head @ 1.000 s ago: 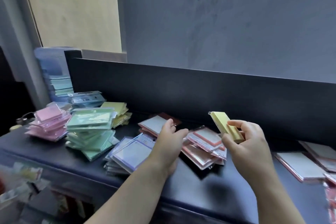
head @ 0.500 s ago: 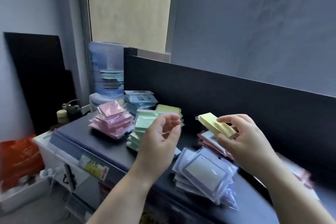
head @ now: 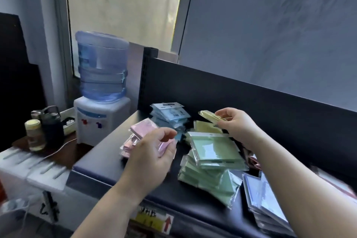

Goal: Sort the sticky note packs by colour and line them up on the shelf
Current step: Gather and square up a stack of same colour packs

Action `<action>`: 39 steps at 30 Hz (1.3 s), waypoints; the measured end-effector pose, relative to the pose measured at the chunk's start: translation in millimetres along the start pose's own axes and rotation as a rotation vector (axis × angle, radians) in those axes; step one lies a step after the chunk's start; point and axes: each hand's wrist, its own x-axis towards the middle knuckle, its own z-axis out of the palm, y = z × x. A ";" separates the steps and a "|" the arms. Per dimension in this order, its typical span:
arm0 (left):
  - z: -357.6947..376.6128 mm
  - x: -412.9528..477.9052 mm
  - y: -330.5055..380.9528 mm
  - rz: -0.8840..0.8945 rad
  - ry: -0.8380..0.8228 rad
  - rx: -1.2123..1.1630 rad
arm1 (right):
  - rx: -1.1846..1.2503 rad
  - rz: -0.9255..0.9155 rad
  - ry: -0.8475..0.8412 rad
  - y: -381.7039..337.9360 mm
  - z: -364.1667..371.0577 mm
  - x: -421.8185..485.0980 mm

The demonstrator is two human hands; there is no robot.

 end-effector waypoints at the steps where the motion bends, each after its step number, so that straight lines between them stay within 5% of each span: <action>1: -1.0 0.6 -3.4 0.017 -0.017 0.000 | -0.031 0.012 -0.011 -1.5 3.7 1.6; 17: 31.8 2.9 26.8 0.095 -0.173 -0.137 | -0.152 0.026 0.174 25.5 -30.8 -86.7; 30: 197.8 -72.7 175.1 0.301 -0.402 -0.116 | -0.510 0.106 0.274 154.8 -171.8 -258.7; 39: 312.5 -141.7 271.2 0.367 -0.581 -0.001 | -0.513 0.207 0.313 241.3 -271.0 -356.1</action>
